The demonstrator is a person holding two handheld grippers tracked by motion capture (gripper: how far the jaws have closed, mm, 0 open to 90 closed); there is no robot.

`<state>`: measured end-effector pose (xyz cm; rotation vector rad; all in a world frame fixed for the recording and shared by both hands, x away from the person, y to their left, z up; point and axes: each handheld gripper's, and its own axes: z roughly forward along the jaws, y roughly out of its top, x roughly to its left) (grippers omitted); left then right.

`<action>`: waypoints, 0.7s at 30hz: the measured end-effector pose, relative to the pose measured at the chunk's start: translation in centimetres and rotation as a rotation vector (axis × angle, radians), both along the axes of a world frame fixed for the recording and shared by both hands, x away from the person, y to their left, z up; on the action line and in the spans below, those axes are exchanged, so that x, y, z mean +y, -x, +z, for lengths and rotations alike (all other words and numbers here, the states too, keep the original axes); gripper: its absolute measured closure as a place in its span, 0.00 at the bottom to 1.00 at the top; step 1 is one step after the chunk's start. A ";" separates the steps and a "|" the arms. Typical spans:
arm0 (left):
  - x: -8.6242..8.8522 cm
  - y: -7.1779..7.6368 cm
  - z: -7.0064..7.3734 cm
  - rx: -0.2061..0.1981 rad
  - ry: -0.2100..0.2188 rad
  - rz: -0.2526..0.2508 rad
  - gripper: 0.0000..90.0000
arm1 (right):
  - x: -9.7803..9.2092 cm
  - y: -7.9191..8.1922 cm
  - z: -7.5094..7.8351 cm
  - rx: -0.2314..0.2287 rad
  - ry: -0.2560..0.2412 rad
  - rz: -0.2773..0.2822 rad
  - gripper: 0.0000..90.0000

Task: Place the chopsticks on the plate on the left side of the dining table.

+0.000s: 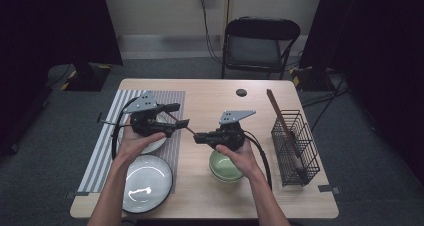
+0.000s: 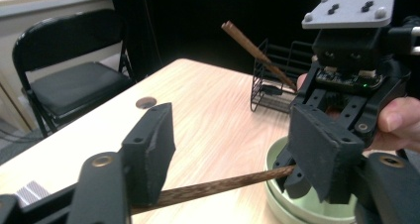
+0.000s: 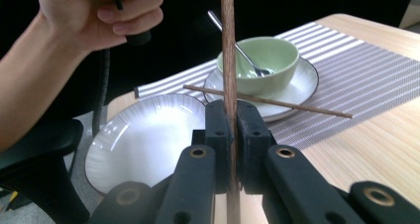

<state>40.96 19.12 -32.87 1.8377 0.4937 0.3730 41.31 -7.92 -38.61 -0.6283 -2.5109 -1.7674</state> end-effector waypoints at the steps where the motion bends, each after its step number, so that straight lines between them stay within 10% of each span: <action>1: 0.1 -0.1 -0.2 0.007 0.003 0.000 0.37 | 0.0 0.0 -0.1 0.001 0.001 0.000 0.96; 21: 1.9 -0.7 -2.5 0.033 -0.030 -0.009 0.33 | -0.4 -0.3 0.8 0.026 0.051 0.005 0.96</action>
